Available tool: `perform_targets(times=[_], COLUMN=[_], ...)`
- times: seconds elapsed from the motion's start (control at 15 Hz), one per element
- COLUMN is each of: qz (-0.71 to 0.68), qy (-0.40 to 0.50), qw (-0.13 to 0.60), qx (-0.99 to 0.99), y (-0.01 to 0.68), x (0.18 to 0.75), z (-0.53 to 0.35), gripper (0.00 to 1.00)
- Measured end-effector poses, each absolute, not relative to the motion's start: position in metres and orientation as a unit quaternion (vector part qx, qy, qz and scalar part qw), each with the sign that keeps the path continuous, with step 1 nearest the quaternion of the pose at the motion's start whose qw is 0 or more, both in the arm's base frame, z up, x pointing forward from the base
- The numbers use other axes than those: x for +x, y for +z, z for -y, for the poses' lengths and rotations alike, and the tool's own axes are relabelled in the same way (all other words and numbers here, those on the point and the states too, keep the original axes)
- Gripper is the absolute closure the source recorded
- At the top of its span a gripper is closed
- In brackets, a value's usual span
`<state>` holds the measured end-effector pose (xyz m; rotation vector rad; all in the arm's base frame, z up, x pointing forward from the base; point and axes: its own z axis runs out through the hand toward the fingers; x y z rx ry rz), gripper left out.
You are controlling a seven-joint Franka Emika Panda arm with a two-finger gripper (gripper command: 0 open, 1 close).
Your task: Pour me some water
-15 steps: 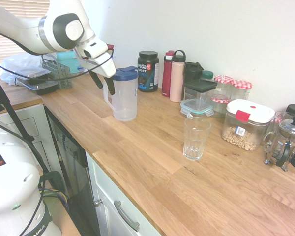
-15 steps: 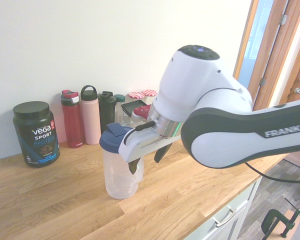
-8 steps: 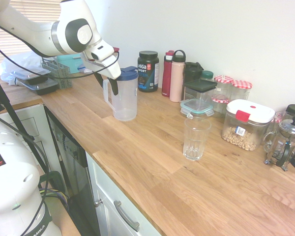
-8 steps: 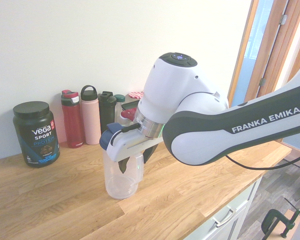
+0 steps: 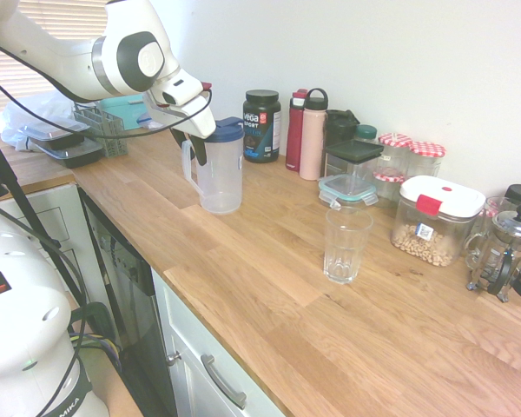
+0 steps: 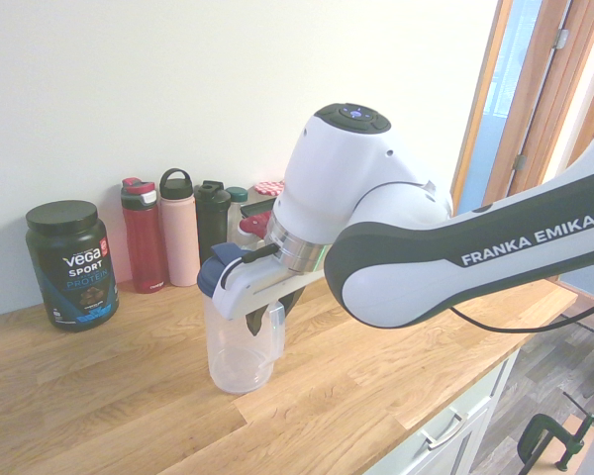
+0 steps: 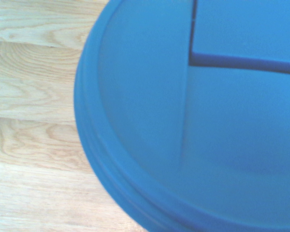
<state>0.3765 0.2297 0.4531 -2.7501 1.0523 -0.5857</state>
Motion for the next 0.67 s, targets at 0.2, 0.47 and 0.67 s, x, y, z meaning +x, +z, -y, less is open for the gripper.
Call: perform_targets(times=[0.2, 0.47, 0.67], qz=[-0.348, -0.351, -0.355], qy=[-0.196, -0.195, -0.197], qw=[0.068, 0.069, 0.075], qx=[-0.914, -0.913, -0.911], y=[0.453, 0.454, 0.464], x=[0.376, 0.378, 0.376], z=[-0.23, -0.227, -0.216], gripper=[1.0, 1.0, 1.0])
